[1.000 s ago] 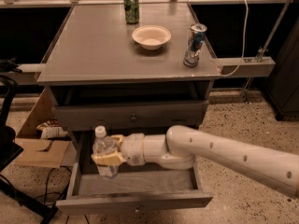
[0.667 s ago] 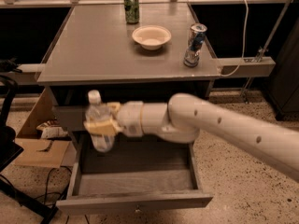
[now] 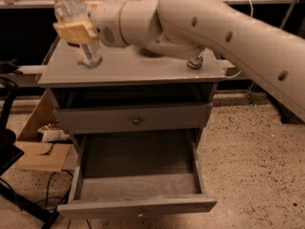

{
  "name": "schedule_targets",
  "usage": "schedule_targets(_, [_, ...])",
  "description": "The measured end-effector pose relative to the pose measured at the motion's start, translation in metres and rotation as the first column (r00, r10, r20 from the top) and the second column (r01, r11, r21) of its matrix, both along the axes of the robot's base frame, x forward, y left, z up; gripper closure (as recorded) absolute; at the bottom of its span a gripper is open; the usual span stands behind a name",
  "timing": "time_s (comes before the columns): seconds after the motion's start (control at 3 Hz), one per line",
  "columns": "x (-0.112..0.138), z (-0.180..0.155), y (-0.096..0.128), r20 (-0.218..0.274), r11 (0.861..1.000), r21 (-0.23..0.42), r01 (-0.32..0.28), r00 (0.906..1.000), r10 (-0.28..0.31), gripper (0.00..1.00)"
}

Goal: Pick blue plastic bottle from middle drawer and place on counter

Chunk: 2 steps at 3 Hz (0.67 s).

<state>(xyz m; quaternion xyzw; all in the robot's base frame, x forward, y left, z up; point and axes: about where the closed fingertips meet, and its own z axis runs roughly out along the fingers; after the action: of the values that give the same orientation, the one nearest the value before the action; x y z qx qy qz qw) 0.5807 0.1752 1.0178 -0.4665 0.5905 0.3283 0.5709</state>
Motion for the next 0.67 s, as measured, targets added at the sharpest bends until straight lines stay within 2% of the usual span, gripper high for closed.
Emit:
schedule_targets(0.33, [0.037, 0.045, 0.012, 0.027, 0.996, 0.017, 0.083, 0.9961, -0.083, 1.00])
schedule_targets(0.67, [0.074, 0.035, 0.032, -0.002, 0.991, 0.006, 0.131, 0.9914, -0.131, 1.00])
